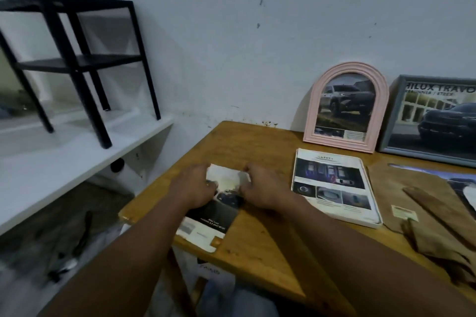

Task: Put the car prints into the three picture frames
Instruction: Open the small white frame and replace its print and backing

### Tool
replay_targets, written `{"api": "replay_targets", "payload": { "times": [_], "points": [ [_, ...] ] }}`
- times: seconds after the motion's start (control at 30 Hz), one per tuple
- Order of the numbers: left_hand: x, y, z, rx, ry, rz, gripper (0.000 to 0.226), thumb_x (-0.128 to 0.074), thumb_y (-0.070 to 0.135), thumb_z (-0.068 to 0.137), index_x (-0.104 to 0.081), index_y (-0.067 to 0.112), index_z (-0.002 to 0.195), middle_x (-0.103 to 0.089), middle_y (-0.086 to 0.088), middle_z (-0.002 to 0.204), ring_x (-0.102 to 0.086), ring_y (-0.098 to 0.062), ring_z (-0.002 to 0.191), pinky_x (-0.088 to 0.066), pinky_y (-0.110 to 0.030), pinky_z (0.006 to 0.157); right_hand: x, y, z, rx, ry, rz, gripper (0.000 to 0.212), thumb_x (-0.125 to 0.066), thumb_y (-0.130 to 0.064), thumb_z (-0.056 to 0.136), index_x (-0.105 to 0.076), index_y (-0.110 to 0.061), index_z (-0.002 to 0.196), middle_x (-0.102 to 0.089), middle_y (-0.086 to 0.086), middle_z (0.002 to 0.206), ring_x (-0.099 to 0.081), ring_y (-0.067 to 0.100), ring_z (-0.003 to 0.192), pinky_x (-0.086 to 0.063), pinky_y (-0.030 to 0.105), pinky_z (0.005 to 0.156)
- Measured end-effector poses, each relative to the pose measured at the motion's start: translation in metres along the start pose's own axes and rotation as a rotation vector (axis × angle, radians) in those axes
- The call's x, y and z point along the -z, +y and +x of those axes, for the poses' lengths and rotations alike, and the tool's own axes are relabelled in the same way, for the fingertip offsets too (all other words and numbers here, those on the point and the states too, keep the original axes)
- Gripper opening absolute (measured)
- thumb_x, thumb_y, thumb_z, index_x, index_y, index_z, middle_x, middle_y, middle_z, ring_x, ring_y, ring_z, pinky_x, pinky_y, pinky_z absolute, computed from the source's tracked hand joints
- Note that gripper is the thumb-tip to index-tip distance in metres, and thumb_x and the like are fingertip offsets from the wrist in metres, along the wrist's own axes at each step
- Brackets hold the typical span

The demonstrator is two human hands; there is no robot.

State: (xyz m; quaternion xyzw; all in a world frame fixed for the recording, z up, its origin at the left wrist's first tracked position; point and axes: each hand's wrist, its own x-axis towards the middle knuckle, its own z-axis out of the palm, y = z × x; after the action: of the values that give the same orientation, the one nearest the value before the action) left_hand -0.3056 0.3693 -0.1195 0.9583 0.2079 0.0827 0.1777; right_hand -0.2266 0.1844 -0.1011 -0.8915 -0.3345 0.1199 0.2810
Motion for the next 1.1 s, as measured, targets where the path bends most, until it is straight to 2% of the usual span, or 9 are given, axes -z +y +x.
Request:
{"api": "replay_targets", "payload": {
  "times": [0.13, 0.3, 0.47, 0.57, 0.67, 0.77, 0.87, 0.97, 1.1],
  "points": [
    [-0.005, -0.025, -0.007, 0.009, 0.064, 0.012, 0.042, -0.056, 0.043, 0.097, -0.058, 0.021, 0.132, -0.063, -0.006, 0.128, -0.058, -0.024, 0.110, -0.050, -0.042, 0.092, -0.023, -0.007, 0.000, -0.005, 0.091, -0.194, 0.060, -0.063, -0.047, 0.090, -0.038, -0.027, 0.141, -0.049, 0.005, 0.144, -0.044, 0.029, 0.133, -0.027, 0.056, 0.114],
    [-0.024, -0.002, -0.008, 0.026, 0.096, 0.124, 0.049, -0.041, 0.036, 0.101, -0.045, 0.025, 0.148, -0.044, -0.007, 0.153, -0.038, -0.031, 0.138, -0.033, -0.050, 0.112, -0.015, 0.006, 0.000, 0.017, 0.132, -0.281, 0.058, -0.061, -0.054, 0.089, -0.042, -0.029, 0.137, -0.054, 0.001, 0.140, -0.046, 0.026, 0.130, -0.027, 0.056, 0.110],
    [-0.037, 0.028, -0.003, -0.012, 0.092, 0.143, 0.045, -0.043, 0.035, 0.099, -0.052, 0.020, 0.140, -0.049, -0.012, 0.145, -0.037, -0.031, 0.137, -0.031, -0.047, 0.112, 0.004, 0.028, -0.011, 0.000, 0.156, -0.411, 0.054, -0.060, -0.053, 0.090, -0.043, -0.029, 0.136, -0.056, 0.005, 0.137, -0.047, 0.027, 0.130, -0.029, 0.055, 0.109],
    [-0.036, 0.050, 0.001, -0.010, 0.060, 0.199, 0.050, -0.048, 0.041, 0.095, -0.053, 0.018, 0.139, -0.037, -0.015, 0.156, -0.021, -0.036, 0.149, -0.019, -0.051, 0.120, 0.018, 0.039, -0.020, -0.021, 0.163, -0.316, 0.047, -0.060, -0.049, 0.091, -0.048, -0.029, 0.132, -0.059, 0.002, 0.132, -0.048, 0.025, 0.127, -0.030, 0.052, 0.108],
    [-0.033, 0.072, 0.006, -0.025, 0.039, 0.184, 0.052, -0.051, 0.037, 0.093, -0.051, 0.018, 0.141, -0.027, -0.015, 0.162, -0.012, -0.038, 0.152, -0.011, -0.053, 0.122, 0.039, 0.056, -0.022, -0.099, 0.311, -0.167, 0.041, -0.058, -0.048, 0.093, -0.052, -0.028, 0.128, -0.062, -0.001, 0.125, -0.052, 0.024, 0.122, -0.031, 0.051, 0.106],
    [-0.034, 0.095, 0.011, -0.129, 0.047, 0.071, 0.048, -0.053, 0.034, 0.094, -0.051, 0.016, 0.138, -0.046, -0.013, 0.148, -0.033, -0.033, 0.142, -0.027, -0.050, 0.118, 0.070, 0.087, -0.027, -0.268, 0.395, -0.215, 0.051, -0.061, -0.050, 0.091, -0.047, -0.027, 0.134, -0.061, 0.002, 0.132, -0.051, 0.028, 0.125, -0.032, 0.053, 0.106],
    [-0.046, 0.125, 0.012, -0.240, -0.018, -0.114, 0.053, -0.057, 0.035, 0.097, -0.045, 0.018, 0.146, -0.048, -0.008, 0.147, -0.043, -0.027, 0.135, -0.038, -0.048, 0.112, 0.095, 0.123, -0.038, -0.434, 0.316, -0.331, 0.065, -0.061, -0.057, 0.088, -0.039, -0.027, 0.141, -0.055, 0.006, 0.139, -0.046, 0.029, 0.131, -0.030, 0.055, 0.109],
    [-0.063, 0.154, 0.012, -0.344, -0.097, -0.181, 0.053, -0.057, 0.035, 0.099, -0.042, 0.025, 0.148, -0.050, -0.002, 0.148, -0.047, -0.023, 0.132, -0.044, -0.045, 0.108, 0.097, 0.145, -0.049, -0.462, 0.275, -0.354, 0.073, -0.056, -0.064, 0.087, -0.034, -0.025, 0.145, -0.048, 0.008, 0.145, -0.038, 0.031, 0.137, -0.023, 0.058, 0.111],
    [-0.081, 0.172, 0.011, -0.399, -0.144, -0.140, 0.056, -0.055, 0.036, 0.100, -0.036, 0.026, 0.151, -0.044, -0.001, 0.151, -0.047, -0.024, 0.133, -0.044, -0.041, 0.107, 0.084, 0.148, -0.051, -0.426, 0.337, -0.362, 0.071, -0.056, -0.057, 0.090, -0.032, -0.023, 0.147, -0.043, 0.007, 0.150, -0.028, 0.029, 0.144, -0.018, 0.059, 0.113]
  ]
}}
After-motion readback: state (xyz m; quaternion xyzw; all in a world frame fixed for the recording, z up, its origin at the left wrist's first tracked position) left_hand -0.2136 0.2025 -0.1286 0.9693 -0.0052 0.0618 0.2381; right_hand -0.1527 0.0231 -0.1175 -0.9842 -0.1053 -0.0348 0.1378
